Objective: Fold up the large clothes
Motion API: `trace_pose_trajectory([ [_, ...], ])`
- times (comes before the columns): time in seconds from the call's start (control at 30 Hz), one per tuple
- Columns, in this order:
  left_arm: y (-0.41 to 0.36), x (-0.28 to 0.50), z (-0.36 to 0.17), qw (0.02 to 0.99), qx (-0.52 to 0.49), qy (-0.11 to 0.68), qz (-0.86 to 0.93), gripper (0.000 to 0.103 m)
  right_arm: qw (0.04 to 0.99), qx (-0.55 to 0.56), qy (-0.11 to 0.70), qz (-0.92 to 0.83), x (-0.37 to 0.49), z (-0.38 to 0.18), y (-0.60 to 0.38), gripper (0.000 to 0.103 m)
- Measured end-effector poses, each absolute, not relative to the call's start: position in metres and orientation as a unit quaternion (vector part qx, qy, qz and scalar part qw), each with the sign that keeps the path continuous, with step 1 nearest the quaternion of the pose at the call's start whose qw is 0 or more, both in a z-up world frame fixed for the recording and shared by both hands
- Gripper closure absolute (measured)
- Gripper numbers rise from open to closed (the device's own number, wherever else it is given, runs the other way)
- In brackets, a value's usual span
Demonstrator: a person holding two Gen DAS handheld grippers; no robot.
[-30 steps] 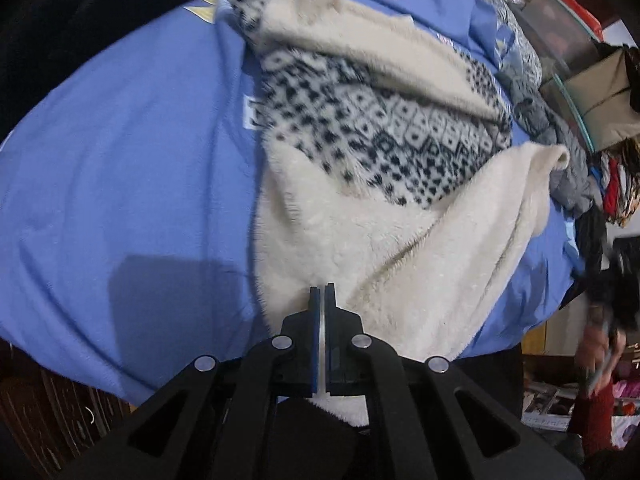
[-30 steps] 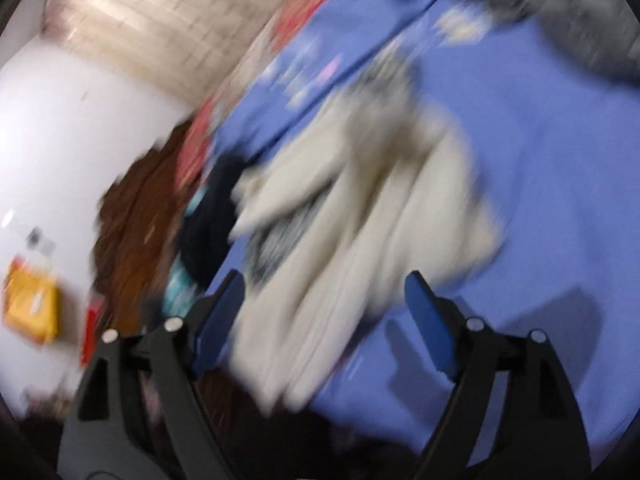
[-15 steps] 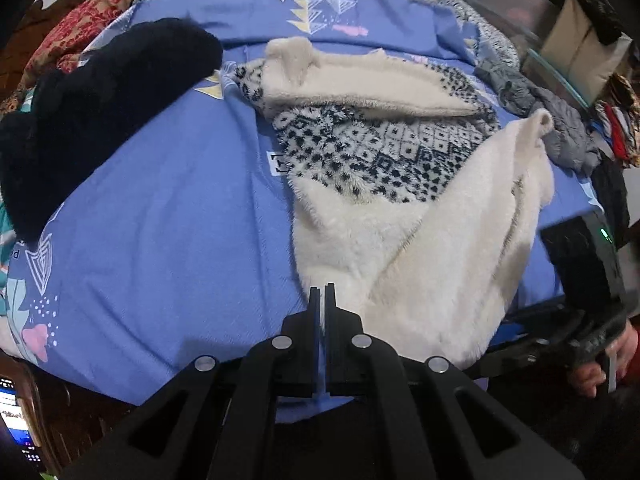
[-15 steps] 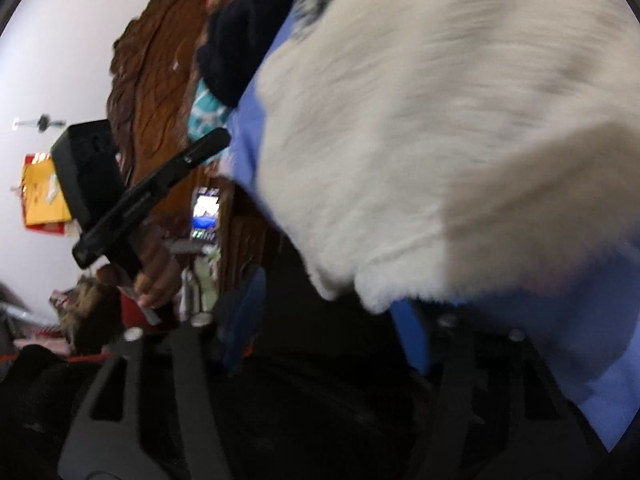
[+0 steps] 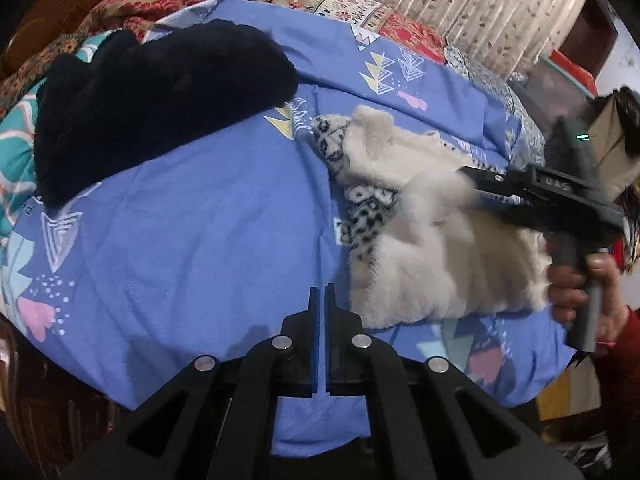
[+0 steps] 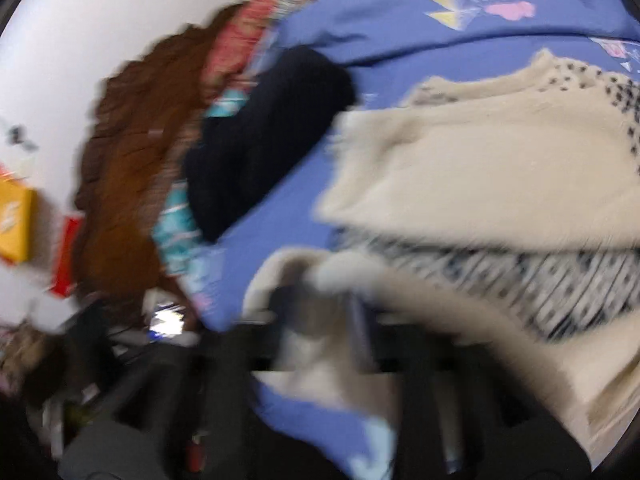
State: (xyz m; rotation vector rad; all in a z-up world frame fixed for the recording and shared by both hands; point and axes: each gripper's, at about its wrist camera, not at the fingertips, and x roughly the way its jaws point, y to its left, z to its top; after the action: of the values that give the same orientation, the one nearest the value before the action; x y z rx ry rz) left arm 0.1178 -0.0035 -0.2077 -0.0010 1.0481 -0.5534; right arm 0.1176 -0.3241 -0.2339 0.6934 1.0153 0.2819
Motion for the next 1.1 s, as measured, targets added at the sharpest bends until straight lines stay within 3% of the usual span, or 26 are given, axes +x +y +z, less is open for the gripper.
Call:
trace_pose_trajectory([
  [0.1,-0.021,0.123,-0.210,0.827,0.006,0.496,-0.263,0.078,0.786,0.365,0.483,0.128,0.108,-0.248,-0.339,0.022],
  [0.2,-0.040,0.128,-0.215,0.821,0.021,0.504,-0.269,0.077,0.811,0.368,0.434,0.132,0.064,-0.230,-0.361,0.022],
  [0.37,-0.090,0.132,-0.227,0.803,0.059,0.509,-0.304,0.074,0.900,0.276,0.338,-0.007,-0.039,-0.188,-0.424,0.016],
  [0.57,-0.145,0.147,-0.251,0.801,0.128,0.508,-0.289,0.072,0.875,0.249,0.399,-0.114,-0.058,-0.233,-0.487,0.016],
  [0.63,-0.153,0.156,-0.259,0.803,0.135,0.510,-0.278,0.073,0.862,0.250,0.430,-0.098,-0.047,-0.257,-0.490,0.033],
  [0.67,-0.154,0.159,-0.259,0.809,0.138,0.507,-0.265,0.080,0.858,0.243,0.444,-0.083,-0.040,-0.265,-0.487,0.074],
  [0.7,-0.152,0.162,-0.256,0.818,0.137,0.500,-0.248,0.081,0.856,0.235,0.456,-0.068,-0.036,-0.272,-0.484,0.097],
  [0.87,-0.115,0.170,-0.223,0.861,0.086,0.464,-0.188,0.081,0.875,0.315,0.351,-0.113,-0.060,-0.243,-0.511,0.097],
  [0.93,-0.112,0.182,-0.235,0.855,0.097,0.483,-0.162,0.081,0.839,0.327,0.396,-0.179,-0.060,-0.270,-0.531,0.093],
  [1.0,-0.111,0.192,-0.250,0.837,0.101,0.517,-0.149,0.081,0.802,0.316,0.467,-0.197,-0.048,-0.302,-0.536,0.073],
  [1.03,-0.107,0.192,-0.250,0.829,0.083,0.530,-0.158,0.081,0.797,0.322,0.473,-0.193,-0.050,-0.309,-0.536,0.070],
  [1.1,-0.101,0.185,-0.235,0.837,0.058,0.514,-0.176,0.081,0.818,0.329,0.425,-0.205,-0.063,-0.293,-0.537,0.035],
])
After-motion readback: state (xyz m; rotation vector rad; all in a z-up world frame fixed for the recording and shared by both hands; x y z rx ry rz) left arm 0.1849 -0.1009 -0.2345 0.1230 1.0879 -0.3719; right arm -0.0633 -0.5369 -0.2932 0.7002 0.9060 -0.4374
